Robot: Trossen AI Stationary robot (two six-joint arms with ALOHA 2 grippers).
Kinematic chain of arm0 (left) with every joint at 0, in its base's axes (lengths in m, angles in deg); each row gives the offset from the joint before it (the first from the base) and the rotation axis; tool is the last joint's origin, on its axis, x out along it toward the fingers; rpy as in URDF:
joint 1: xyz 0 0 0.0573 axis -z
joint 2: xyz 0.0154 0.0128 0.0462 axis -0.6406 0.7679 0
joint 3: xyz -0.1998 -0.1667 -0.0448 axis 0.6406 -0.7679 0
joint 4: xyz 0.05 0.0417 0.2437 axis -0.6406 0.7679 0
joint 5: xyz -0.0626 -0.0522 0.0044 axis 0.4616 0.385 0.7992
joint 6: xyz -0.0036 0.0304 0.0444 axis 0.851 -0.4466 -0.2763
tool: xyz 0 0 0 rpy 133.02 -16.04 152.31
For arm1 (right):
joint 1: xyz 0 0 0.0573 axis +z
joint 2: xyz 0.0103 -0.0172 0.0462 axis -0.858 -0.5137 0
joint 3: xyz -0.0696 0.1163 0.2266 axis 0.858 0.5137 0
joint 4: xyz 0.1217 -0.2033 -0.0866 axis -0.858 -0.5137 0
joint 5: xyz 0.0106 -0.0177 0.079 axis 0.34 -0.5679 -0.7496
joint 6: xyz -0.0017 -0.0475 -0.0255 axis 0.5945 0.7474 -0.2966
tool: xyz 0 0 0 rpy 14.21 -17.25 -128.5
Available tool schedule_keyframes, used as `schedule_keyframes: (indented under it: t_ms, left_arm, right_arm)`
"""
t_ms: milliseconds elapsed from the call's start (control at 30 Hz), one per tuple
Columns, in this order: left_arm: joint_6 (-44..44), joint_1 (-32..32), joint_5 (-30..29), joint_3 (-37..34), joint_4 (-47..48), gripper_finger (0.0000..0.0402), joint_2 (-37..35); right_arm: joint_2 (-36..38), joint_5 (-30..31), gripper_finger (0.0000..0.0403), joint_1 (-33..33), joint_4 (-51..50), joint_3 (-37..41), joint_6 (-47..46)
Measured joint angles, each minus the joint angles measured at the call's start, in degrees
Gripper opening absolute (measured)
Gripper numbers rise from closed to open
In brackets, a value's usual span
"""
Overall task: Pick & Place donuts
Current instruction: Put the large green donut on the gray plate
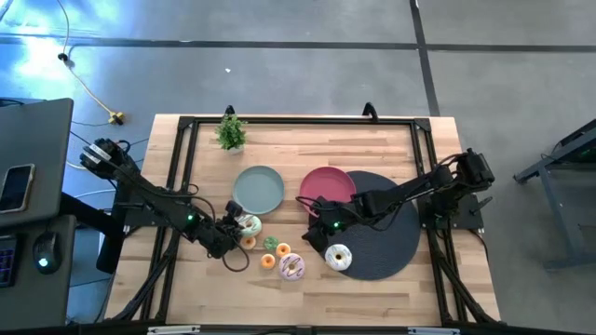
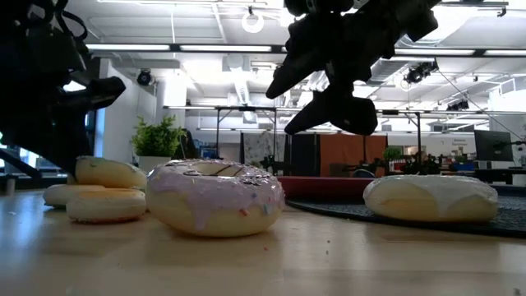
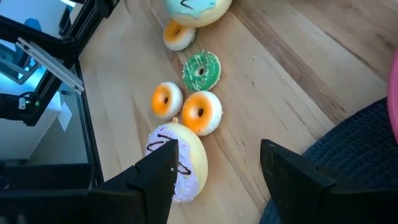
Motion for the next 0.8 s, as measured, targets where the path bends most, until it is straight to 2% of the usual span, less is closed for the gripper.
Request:
schedule_keyframes:
  t_ms: [133,267,333,433,533,667,800]
  left_arm:
    - [-0.5,0.1,-2.5,5.3,7.0,0.0015,-0.9]
    - [-4.2,-0.1,-9.9,13.9,20.5,0.0005,-1.9]
    - [-4.2,-2.2,-13.1,16.9,27.1,0.0004,-2.1]
    - [-4.1,-8.8,-13.1,16.6,31.7,0.0003,-2.0]
    - [-8.5,-17.6,-10.6,14.1,25.1,0.0002,-2.0]
    - [-23.0,-27.5,-0.3,10.4,4.7,0.0002,-2.0]
    - [-26.5,-34.2,0.2,10.1,3.9,0.0001,-1.6]
  right_arm:
    - [0.9,2.2,0.0216,0.0,0.0,0.0,0.0]
    - [3.3,5.5,0.0216,0.0,0.0,0.0,0.8]
    - [4.6,6.7,0.0216,0.0,-0.6,0.0,1.4]
    - [6.2,8.5,0.0216,0.0,-1.4,0.0,2.1]
    - [6.7,9.4,0.0216,0.0,-2.5,0.0,2.8]
    - [6.7,9.0,0.0216,0.0,-3.3,0.0,2.8]
    - [6.7,9.3,0.0216,0.4,-4.1,0.0,2.5]
